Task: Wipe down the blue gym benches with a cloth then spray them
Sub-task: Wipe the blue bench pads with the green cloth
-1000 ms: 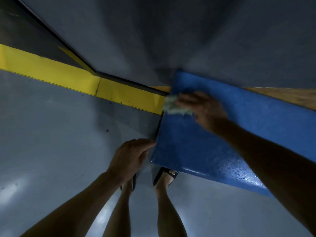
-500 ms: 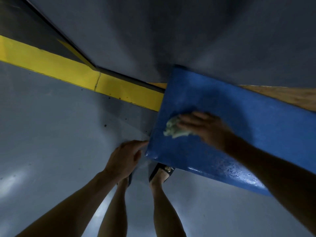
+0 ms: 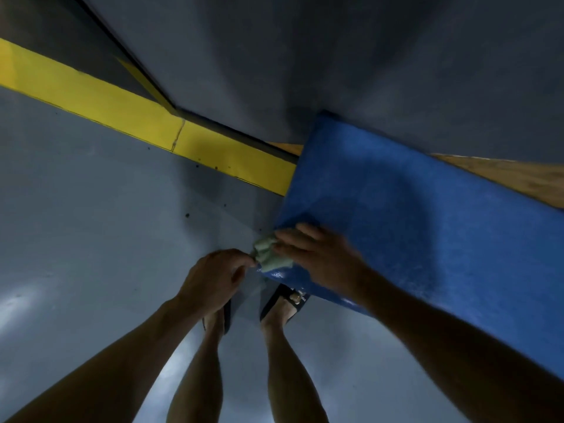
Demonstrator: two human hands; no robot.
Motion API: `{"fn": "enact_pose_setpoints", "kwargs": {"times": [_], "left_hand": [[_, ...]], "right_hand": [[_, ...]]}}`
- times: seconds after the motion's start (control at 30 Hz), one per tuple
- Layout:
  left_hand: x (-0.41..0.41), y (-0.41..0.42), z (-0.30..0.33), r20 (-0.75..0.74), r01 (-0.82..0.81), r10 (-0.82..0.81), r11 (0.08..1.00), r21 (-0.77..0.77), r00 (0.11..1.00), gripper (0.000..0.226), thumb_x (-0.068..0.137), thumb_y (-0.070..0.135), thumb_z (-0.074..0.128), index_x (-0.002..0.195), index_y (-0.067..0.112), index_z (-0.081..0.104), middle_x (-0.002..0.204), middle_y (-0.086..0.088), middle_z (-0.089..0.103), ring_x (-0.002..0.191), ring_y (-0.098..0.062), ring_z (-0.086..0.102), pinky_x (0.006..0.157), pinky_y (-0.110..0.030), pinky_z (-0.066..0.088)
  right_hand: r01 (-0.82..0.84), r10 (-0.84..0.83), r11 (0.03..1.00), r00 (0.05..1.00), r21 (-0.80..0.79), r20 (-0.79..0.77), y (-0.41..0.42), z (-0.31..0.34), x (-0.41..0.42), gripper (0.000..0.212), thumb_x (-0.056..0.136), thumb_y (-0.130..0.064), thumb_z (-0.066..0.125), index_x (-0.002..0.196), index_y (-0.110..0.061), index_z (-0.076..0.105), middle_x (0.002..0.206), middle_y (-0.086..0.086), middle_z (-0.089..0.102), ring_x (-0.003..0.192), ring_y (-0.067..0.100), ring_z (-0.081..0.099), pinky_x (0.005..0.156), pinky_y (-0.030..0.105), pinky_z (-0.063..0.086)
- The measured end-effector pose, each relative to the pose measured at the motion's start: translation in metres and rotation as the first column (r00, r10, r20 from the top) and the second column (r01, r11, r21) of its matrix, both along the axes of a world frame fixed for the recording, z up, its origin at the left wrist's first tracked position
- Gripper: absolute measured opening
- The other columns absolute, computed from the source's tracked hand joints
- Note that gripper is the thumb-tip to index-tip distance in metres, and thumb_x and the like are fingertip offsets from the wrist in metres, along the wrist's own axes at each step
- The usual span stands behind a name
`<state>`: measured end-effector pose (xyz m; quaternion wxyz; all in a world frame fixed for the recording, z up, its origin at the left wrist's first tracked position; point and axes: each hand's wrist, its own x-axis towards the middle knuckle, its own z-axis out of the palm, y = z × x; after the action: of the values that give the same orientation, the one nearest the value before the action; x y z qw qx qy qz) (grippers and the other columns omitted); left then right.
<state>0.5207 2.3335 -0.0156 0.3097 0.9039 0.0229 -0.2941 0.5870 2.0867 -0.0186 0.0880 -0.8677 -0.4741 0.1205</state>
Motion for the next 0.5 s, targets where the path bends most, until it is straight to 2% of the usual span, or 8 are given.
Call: {"fn": "enact_pose_setpoints", "kwargs": {"times": [0.03,0.1,0.2,0.27,0.33,0.4,0.5], "left_hand": [[-0.002,0.003,0.001,-0.012,0.004,-0.004,1.000,-0.005,1.000,0.022,0.094,0.022,0.057,0.105,0.036,0.068,0.105,0.021,0.068,0.087,-0.001,0.064,0.079,-0.024,0.052],[-0.005,0.011,0.002,-0.014,0.011,-0.011,1.000,-0.008,1.000,0.023,0.094,0.023,0.057,0.108,0.038,0.067,0.107,0.022,0.068,0.092,0.002,0.064,0.083,-0.024,0.053],[-0.008,0.024,0.000,-0.009,0.005,-0.005,1.000,-0.011,1.000,0.024,0.094,0.022,0.057,0.109,0.038,0.068,0.109,0.023,0.067,0.096,0.004,0.063,0.085,-0.020,0.051],[-0.008,0.029,0.000,-0.007,0.008,-0.008,1.000,-0.019,1.000,0.024,0.095,0.022,0.056,0.109,0.038,0.068,0.109,0.025,0.067,0.095,0.006,0.062,0.085,-0.017,0.049],[-0.012,0.034,-0.001,-0.014,-0.005,0.005,1.000,-0.028,1.000,0.025,0.095,0.022,0.056,0.109,0.039,0.068,0.109,0.025,0.067,0.094,0.006,0.062,0.084,-0.017,0.050],[-0.017,0.037,0.001,-0.028,-0.007,0.006,0.999,-0.037,1.000,0.025,0.094,0.022,0.057,0.108,0.039,0.068,0.109,0.024,0.068,0.094,0.005,0.063,0.084,-0.020,0.052],[-0.025,0.046,0.007,-0.010,0.035,-0.036,0.998,-0.049,0.999,0.024,0.094,0.021,0.057,0.107,0.038,0.069,0.109,0.023,0.068,0.095,0.002,0.064,0.085,-0.023,0.053]], "right_hand": [[-0.009,0.009,1.000,0.999,-0.005,0.037,-0.002,-0.003,0.020,0.059,0.075,-0.012,0.057,0.132,-0.027,0.057,0.137,-0.006,0.056,0.112,0.025,0.052,0.082,0.037,0.050],[0.166,-0.168,0.986,0.979,0.028,0.114,0.001,-0.005,0.067,0.053,0.074,-0.007,0.059,0.124,-0.022,0.064,0.130,-0.002,0.062,0.106,0.031,0.056,0.081,0.039,0.054],[0.545,-0.543,0.838,0.830,0.017,0.126,0.020,-0.001,0.108,0.047,0.075,-0.003,0.067,0.119,-0.017,0.067,0.126,0.000,0.064,0.105,0.035,0.057,0.076,0.041,0.050],[0.604,-0.598,0.797,0.791,-0.005,0.127,0.040,0.001,0.093,0.043,0.076,-0.003,0.061,0.117,-0.017,0.067,0.122,0.001,0.064,0.106,0.035,0.055,0.079,0.042,0.049],[0.515,-0.512,0.857,0.855,-0.017,0.084,0.057,0.001,0.049,0.040,0.073,-0.005,0.058,0.110,-0.017,0.067,0.115,0.002,0.064,0.105,0.033,0.055,0.081,0.044,0.048],[0.335,-0.336,0.941,0.942,-0.054,-0.008,0.069,0.005,-0.009,0.038,0.068,-0.010,0.061,0.104,-0.020,0.068,0.113,-0.001,0.063,0.107,0.028,0.054,0.081,0.043,0.048],[0.102,-0.114,0.990,0.986,-0.101,-0.123,0.071,0.010,-0.059,0.038,0.066,-0.021,0.069,0.104,-0.026,0.070,0.118,-0.007,0.063,0.113,0.023,0.053,0.086,0.038,0.049]]}}
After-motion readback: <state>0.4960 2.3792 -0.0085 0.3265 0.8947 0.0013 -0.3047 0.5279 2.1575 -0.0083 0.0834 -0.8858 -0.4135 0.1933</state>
